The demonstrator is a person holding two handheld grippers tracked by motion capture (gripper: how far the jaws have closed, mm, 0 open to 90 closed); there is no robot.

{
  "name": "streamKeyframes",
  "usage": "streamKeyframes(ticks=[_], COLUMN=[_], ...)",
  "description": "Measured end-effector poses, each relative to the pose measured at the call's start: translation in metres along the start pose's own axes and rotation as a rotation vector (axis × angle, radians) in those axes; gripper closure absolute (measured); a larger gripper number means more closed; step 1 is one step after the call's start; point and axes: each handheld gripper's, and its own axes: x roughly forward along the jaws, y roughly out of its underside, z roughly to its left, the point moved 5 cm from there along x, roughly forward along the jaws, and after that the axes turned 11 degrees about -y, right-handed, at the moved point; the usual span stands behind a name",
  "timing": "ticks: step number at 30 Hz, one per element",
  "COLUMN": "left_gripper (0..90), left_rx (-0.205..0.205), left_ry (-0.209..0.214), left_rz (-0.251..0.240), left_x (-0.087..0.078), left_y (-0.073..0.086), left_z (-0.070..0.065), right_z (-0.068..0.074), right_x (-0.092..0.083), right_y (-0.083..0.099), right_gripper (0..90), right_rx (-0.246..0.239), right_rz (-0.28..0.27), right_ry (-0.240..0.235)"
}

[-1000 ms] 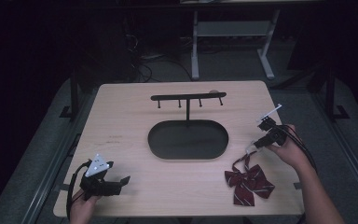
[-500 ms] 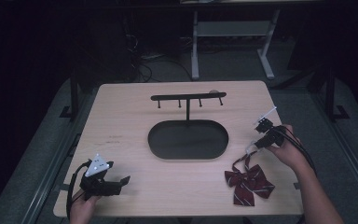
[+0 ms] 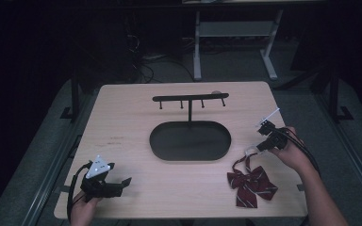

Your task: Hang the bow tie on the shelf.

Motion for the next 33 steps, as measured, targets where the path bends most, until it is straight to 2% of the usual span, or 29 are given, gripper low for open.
streamKeyframes(ticks=[3,8,12,20,24,33], left_gripper=[13.5,13.5,13.5,13.5,13.5,13.5], left_rx=[-0.002,0.002,0.000,0.000,0.003,0.001], left_ry=[-0.001,0.000,0.000,0.002,0.001,0.002], left_rz=[0.001,0.003,0.003,-0.001,0.000,-0.001], left_x=[0.000,0.000,0.000,0.000,0.000,0.000], left_y=[0.000,0.000,0.000,0.000,0.000,0.000], left_z=[0.000,0.000,0.000,0.000,0.000,0.000], right_z=[0.005,0.011,0.017,0.042,0.047,0.059], right_x=[-0.006,-0.015,-0.020,-0.038,-0.042,-0.054], right_y=[-0.001,-0.002,-0.005,-0.018,-0.022,-0.028], right_gripper=[88.4,88.4,88.4,88.4,88.4,88.4], right_rx=[0.001,-0.012,-0.033,-0.120,-0.138,-0.179], right_rz=[-0.032,-0.068,-0.072,-0.092,-0.104,-0.117], right_ry=[-0.046,-0.079,-0.076,-0.083,-0.096,-0.092])
